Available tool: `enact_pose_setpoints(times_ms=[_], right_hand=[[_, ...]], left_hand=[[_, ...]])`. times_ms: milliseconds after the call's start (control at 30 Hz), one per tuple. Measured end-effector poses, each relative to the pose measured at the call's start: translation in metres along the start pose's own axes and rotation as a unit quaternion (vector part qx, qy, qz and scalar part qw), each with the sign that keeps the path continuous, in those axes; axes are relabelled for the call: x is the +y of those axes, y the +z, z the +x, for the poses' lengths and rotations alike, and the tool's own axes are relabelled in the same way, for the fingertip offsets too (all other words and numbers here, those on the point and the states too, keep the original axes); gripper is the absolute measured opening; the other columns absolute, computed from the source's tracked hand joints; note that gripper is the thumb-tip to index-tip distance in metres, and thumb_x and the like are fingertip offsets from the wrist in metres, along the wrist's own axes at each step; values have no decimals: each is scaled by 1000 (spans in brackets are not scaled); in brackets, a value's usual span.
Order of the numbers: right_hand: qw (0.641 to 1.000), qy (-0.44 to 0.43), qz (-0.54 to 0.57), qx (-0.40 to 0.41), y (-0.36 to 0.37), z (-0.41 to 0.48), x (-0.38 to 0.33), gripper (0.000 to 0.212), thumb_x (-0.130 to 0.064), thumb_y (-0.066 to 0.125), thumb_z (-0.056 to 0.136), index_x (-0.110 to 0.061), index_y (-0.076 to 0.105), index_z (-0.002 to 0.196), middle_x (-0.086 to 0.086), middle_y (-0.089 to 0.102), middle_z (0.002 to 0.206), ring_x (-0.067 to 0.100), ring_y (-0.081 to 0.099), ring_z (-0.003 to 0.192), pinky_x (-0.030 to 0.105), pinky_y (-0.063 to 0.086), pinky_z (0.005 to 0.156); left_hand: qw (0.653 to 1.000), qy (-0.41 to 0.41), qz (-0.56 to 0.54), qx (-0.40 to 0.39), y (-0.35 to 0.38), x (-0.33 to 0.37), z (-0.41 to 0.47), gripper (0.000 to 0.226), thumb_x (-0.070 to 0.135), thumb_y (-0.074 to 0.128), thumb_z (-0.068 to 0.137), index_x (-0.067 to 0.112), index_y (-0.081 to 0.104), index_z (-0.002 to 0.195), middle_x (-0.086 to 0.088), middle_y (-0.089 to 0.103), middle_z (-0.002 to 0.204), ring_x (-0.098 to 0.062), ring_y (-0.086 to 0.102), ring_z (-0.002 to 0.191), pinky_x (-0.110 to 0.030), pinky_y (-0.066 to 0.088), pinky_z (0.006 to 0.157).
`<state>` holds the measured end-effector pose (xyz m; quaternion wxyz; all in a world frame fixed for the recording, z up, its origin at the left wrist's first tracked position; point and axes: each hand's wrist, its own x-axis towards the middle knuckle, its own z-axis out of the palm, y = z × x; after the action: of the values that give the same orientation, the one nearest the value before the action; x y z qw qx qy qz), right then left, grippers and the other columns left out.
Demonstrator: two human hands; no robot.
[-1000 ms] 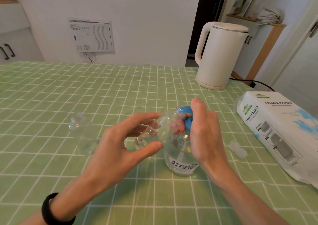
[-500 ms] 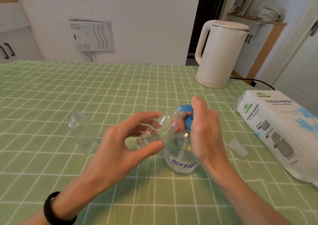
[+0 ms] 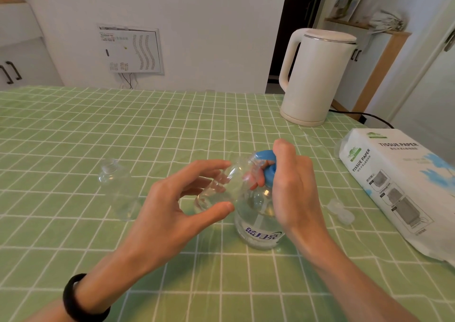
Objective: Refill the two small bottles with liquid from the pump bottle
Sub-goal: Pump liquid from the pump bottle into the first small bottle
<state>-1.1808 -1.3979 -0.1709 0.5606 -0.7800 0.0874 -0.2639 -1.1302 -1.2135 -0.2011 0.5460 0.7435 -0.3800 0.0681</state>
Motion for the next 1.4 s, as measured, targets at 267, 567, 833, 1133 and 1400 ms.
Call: enact_pose_setpoints(times_ms=[267,567,833,1133,1400], right_hand=[[1000,0,-11,6,-1,1,0,59,-43,29,92,-17,59,48,4,71,61,27,67,67,60,55,81],[1000,2,-3,11,1,-1,-1,64,-52,29,95,-26,55,43,3,72,62,35,68,69,63,56,79],[1000,2,-16,2,0,0,-2,59,-45,29,93,-24,55,45,3,70,59,23,66,64,62,55,78],[1000,15,-11,5,0,-1,-1,61,-53,30,91,-23,55,45,5,70,62,37,67,71,65,55,81],[1000,2,-12,0,0,-1,-4,58,-49,30,90,-26,55,44,2,67,58,24,66,65,62,55,79]], left_hand=[[1000,4,6,1,-1,1,0,55,46,78,79,47,62,131,21,74,118,-6,74,106,-18,55,95],[1000,10,8,2,-2,1,1,56,47,79,79,49,62,132,22,74,118,-5,74,107,-18,56,95],[1000,11,13,1,-3,0,1,55,47,78,80,46,62,132,22,74,119,-6,74,107,-19,56,95],[1000,13,16,1,-3,0,1,54,47,78,80,50,61,132,21,74,119,-5,74,107,-20,56,96],[1000,17,17,1,-4,0,2,53,45,78,81,48,62,132,22,74,119,-5,74,106,-22,57,95]])
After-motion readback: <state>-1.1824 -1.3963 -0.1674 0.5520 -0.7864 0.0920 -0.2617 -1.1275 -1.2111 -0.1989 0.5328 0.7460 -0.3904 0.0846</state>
